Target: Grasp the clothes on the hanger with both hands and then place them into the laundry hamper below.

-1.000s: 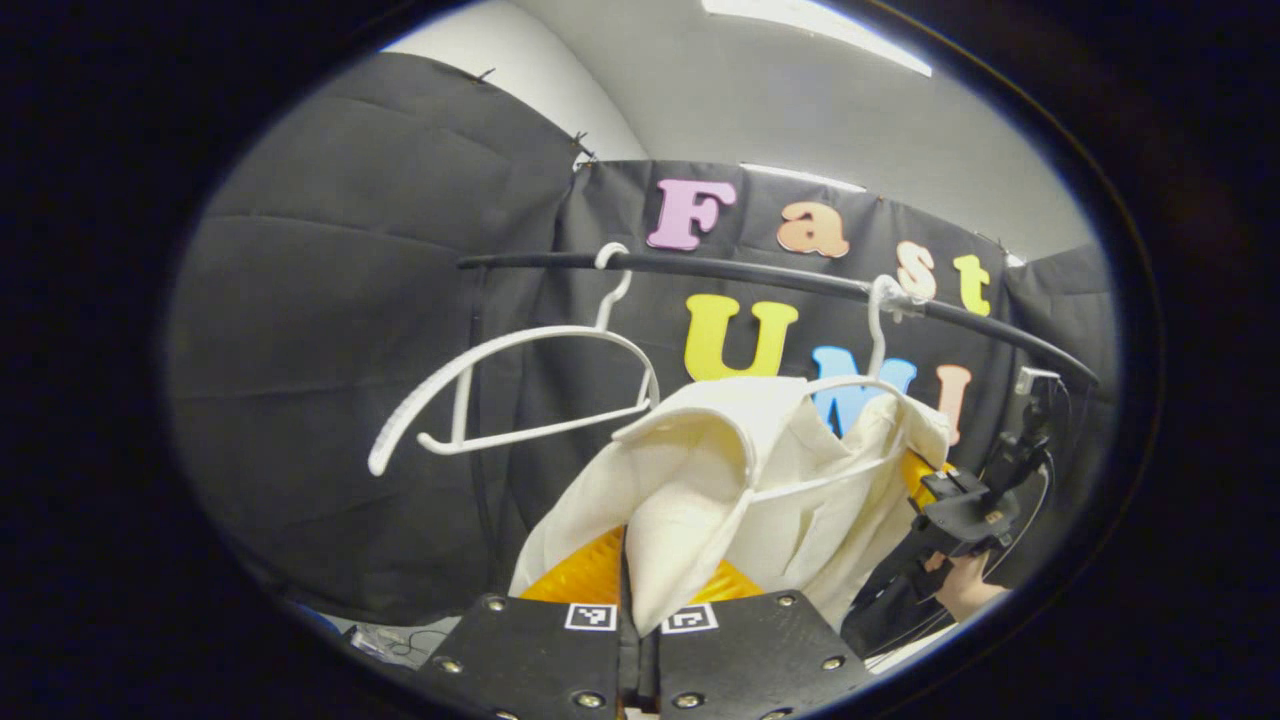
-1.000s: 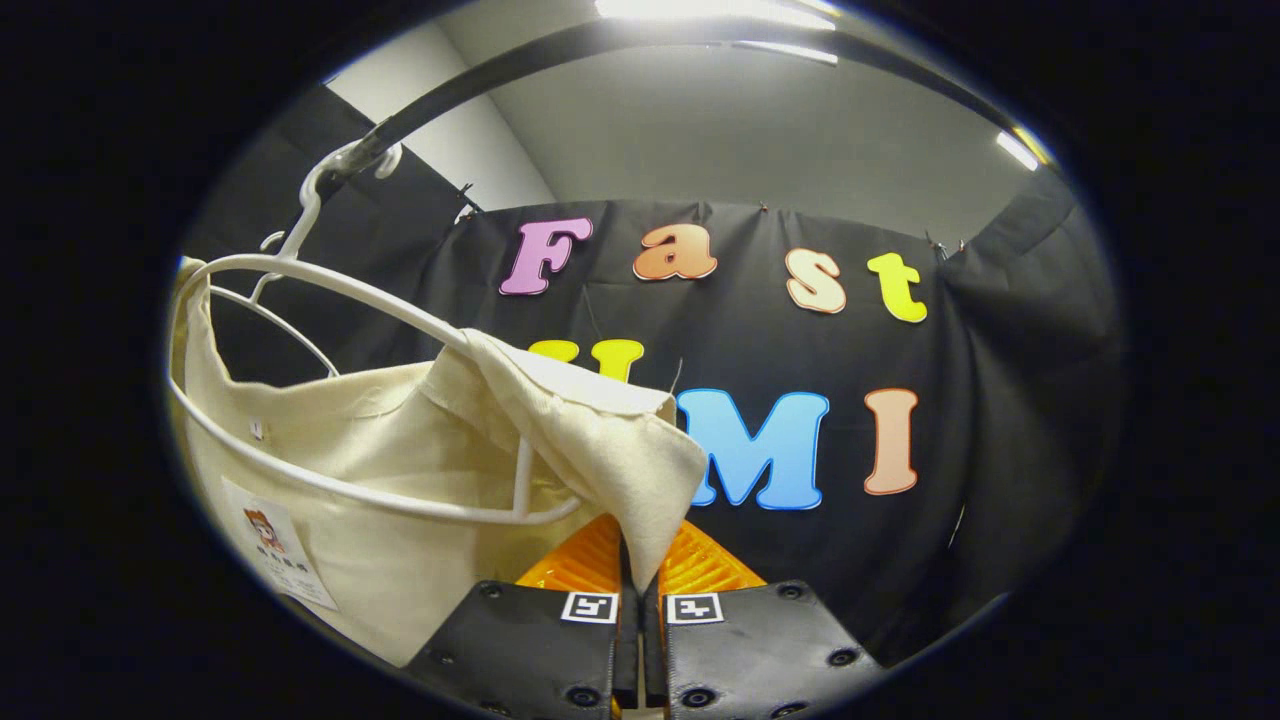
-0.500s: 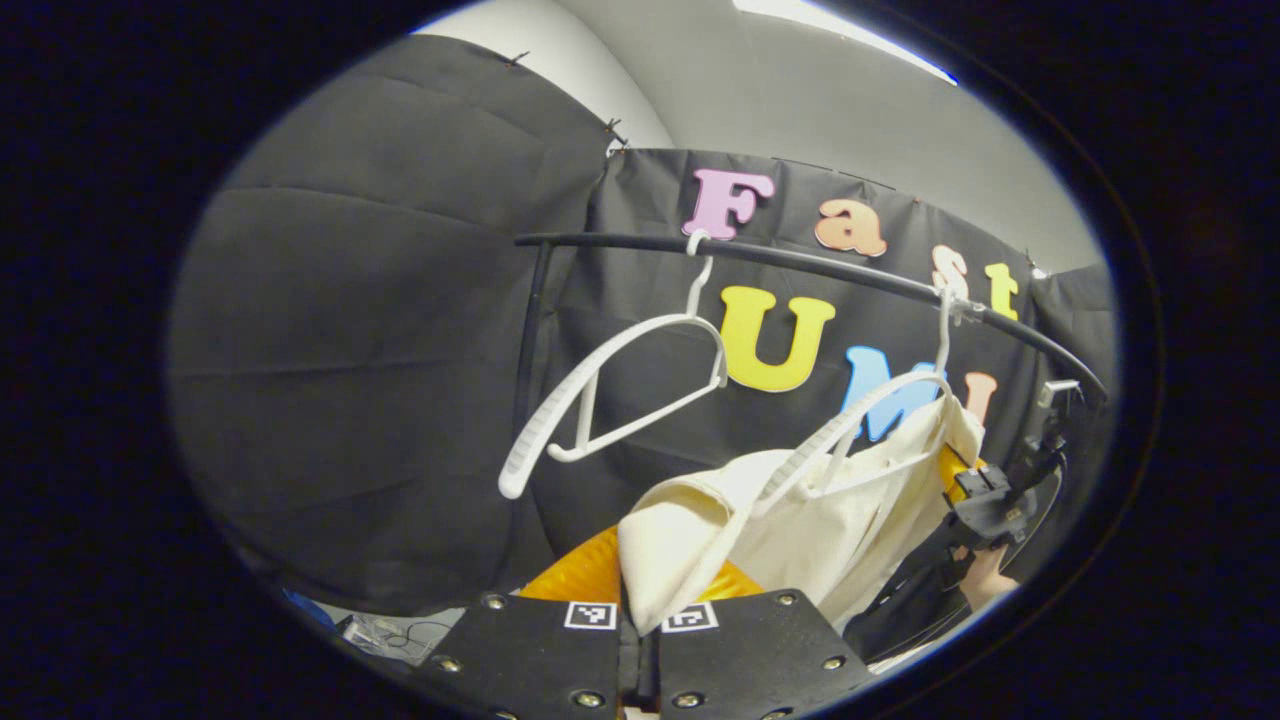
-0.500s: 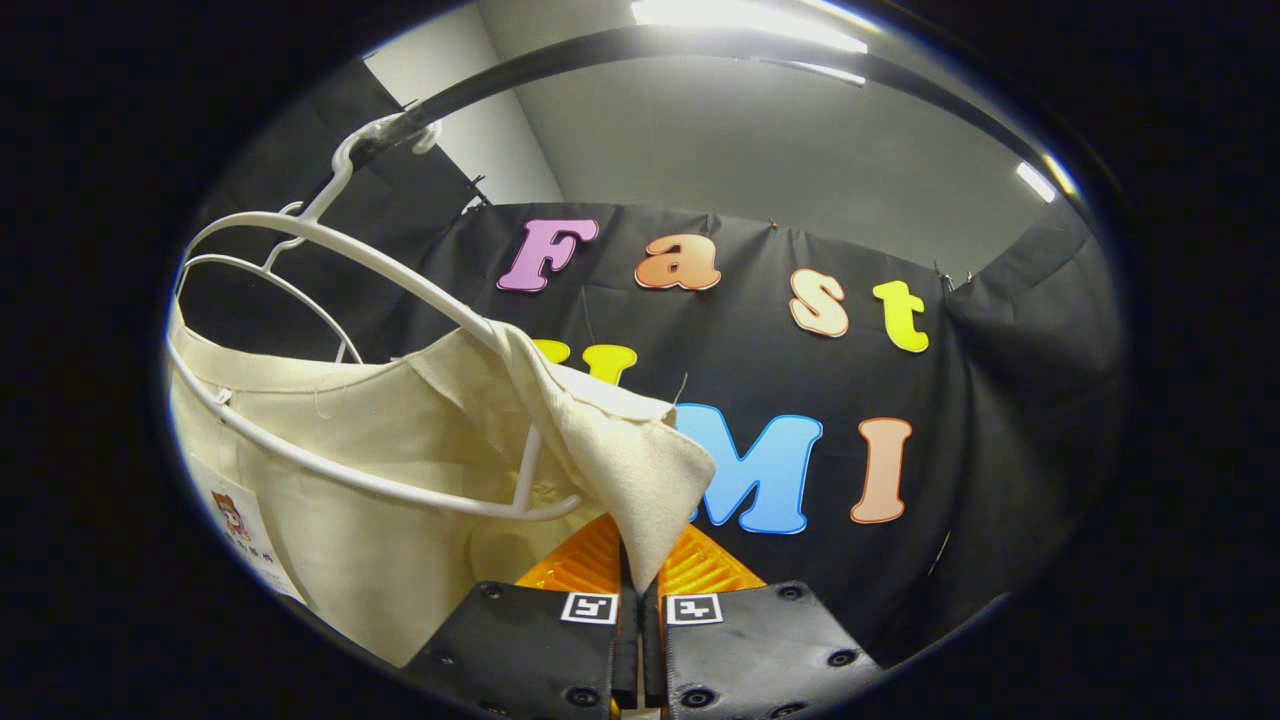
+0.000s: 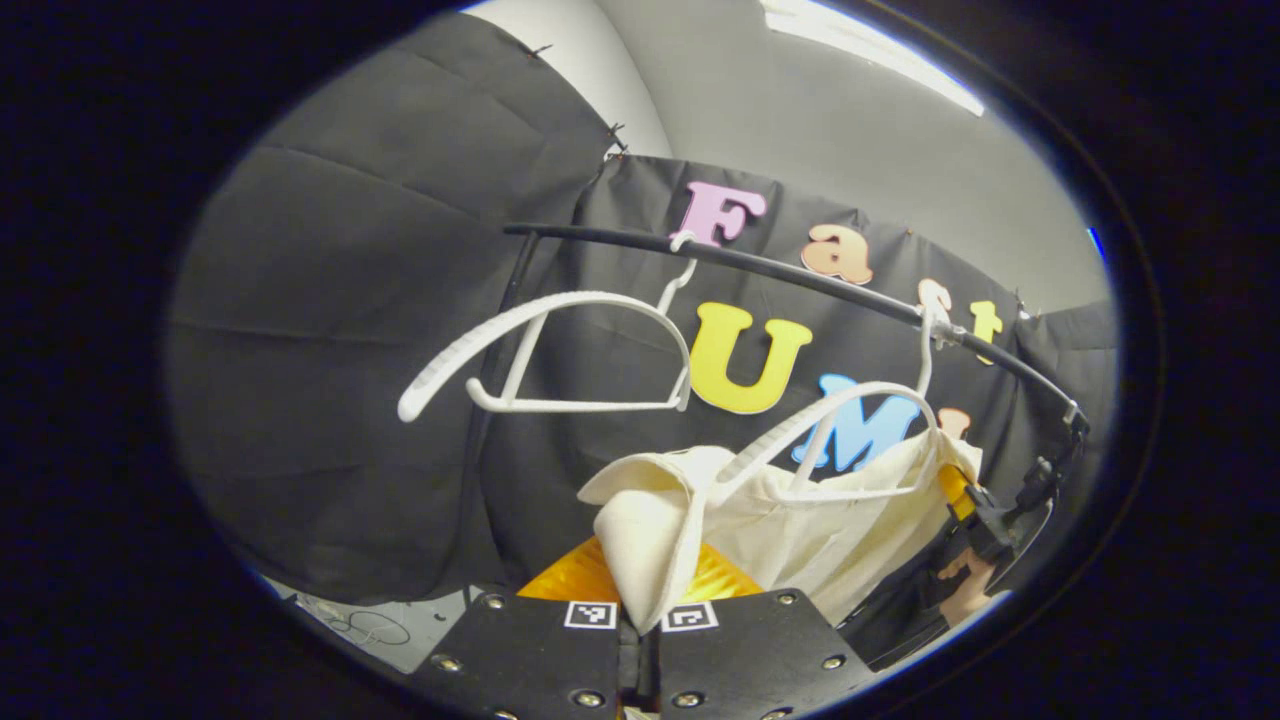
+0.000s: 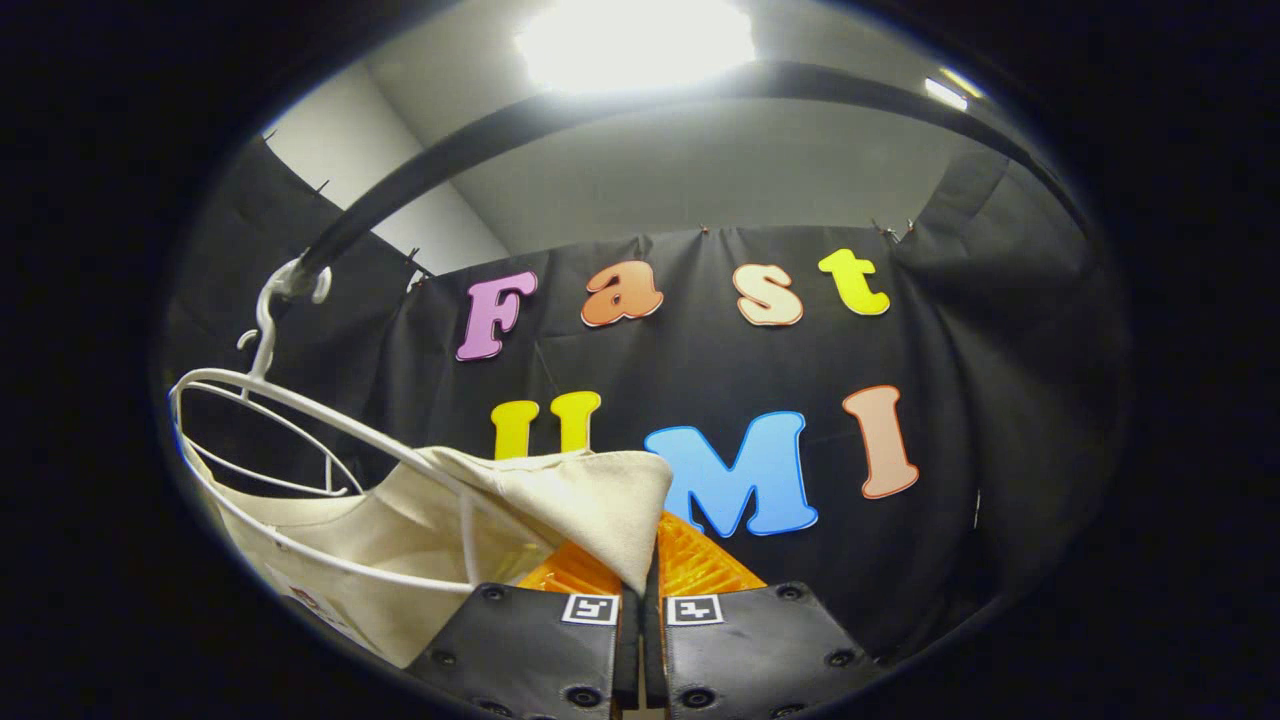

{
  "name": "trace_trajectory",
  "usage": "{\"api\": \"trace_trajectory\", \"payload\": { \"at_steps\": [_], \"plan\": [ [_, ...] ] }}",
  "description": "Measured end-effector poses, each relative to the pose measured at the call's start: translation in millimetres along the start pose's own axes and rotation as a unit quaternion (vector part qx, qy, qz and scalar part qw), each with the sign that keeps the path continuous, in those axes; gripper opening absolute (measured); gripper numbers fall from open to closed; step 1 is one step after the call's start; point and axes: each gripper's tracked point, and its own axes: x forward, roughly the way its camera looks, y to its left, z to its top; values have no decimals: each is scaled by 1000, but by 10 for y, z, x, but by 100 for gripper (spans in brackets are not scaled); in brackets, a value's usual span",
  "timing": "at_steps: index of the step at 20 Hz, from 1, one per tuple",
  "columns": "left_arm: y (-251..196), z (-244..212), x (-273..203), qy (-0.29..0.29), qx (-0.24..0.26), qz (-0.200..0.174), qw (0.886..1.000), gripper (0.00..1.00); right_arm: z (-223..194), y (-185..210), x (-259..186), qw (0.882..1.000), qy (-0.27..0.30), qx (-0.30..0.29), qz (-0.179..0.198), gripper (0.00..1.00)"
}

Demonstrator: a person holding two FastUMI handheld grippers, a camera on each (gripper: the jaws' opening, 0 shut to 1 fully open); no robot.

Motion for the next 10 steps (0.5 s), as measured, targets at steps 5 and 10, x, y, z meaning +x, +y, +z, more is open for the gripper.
{"api": "trace_trajectory", "payload": {
  "at_steps": [5, 10],
  "plan": [
    [-207, -32, 382, -5, 27, 3, 1000, 2, -381, -75, 63, 999, 38, -23, -7, 2],
    [-15, -231, 201, 6, 20, 14, 1000, 2, -799, -194, -72, 995, 94, -30, -14, 4]
  ]
}}
